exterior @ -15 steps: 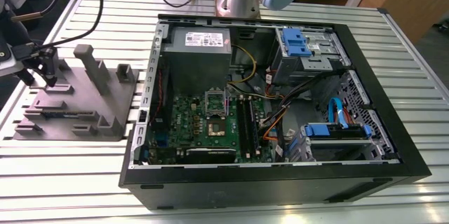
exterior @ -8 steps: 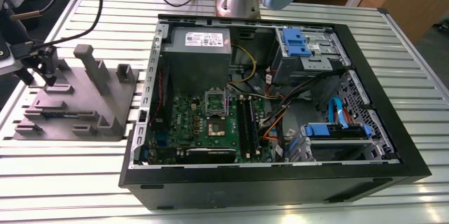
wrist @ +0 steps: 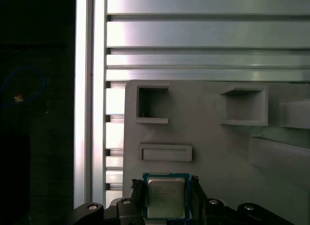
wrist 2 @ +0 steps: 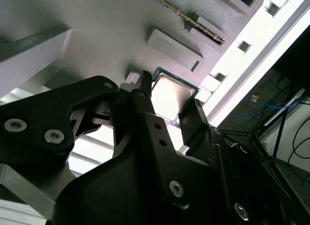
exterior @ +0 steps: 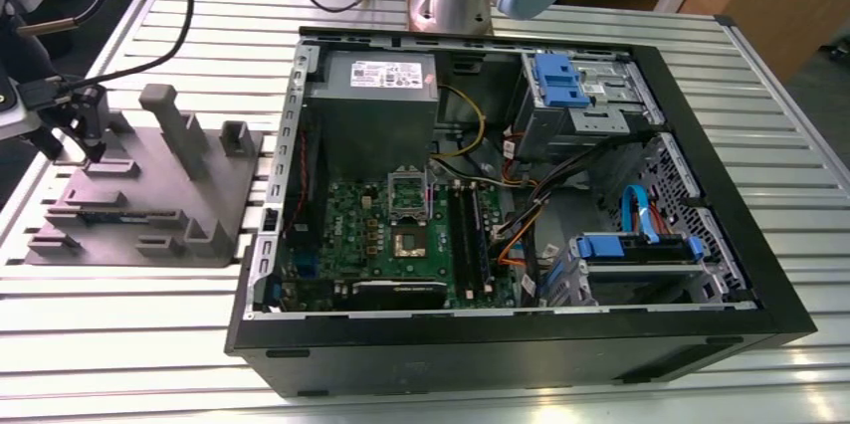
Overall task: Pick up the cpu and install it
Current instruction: 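Pick up the cpu and move it towards the insertion slot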
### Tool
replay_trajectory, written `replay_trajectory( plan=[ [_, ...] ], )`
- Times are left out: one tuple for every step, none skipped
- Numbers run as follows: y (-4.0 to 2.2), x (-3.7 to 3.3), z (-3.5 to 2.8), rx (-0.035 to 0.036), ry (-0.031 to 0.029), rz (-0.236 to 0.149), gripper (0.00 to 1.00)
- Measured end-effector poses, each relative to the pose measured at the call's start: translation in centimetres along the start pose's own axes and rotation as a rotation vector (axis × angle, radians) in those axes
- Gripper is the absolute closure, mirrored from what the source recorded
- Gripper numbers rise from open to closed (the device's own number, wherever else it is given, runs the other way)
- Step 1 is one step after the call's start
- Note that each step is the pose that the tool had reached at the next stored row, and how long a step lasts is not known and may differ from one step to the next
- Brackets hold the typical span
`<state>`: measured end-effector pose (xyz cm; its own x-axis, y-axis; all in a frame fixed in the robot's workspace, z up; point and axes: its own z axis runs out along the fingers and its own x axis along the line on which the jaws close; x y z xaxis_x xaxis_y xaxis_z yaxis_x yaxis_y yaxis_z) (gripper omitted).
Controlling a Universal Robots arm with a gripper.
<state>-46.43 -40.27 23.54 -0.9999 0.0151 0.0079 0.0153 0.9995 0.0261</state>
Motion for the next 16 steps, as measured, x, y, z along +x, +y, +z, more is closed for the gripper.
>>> replay_trajectory(
  plan=[
    [0.0, 0.0, -0.02, 0.0001, 0.0001, 0.0, 0.53],
    [0.0, 0.0, -0.03, 0.0, 0.0001, 0.0, 0.53],
    [0.01, 0.0, -0.24, 0.0, 0.0001, 0.0, 0.53],
    [0.01, 0.0, -0.47, 0.0, 0.0, 0.0, 0.53],
    [0.01, 0.0, -0.49, 0.0, 0.0, 0.0, 0.53],
    [0.01, 0.0, -0.51, 0.0, 0.0, 0.0, 0.53],
    [0.01, 0.0, -0.53, 0.0, 0.0001, 0.0, 0.53],
    [0.01, 0.0, -0.55, 0.0, 0.0, 0.0, 0.53],
    [0.01, 0.0, -0.59, 0.0, 0.0001, 0.0, 0.53],
    [0.02, 0.01, -0.62, 0.0, 0.0, 0.0, 0.53],
    [0.02, 0.0, -0.64, 0.0, 0.0001, 0.0, 0.53],
    [0.02, 0.0, -0.66, 0.0, 0.0, 0.0, 0.53],
    [0.02, 0.01, -0.68, 0.0, 0.0001, 0.0, 0.53],
    [0.02, 0.0, -0.7, 0.0, 0.0001, 0.0, 0.53],
    [0.02, 0.0, -0.72, 0.0, 0.0001, 0.0, 0.53],
    [0.02, 0.01, -0.73, 0.0001, 0.0001, 0.0, 0.53]
  ],
)
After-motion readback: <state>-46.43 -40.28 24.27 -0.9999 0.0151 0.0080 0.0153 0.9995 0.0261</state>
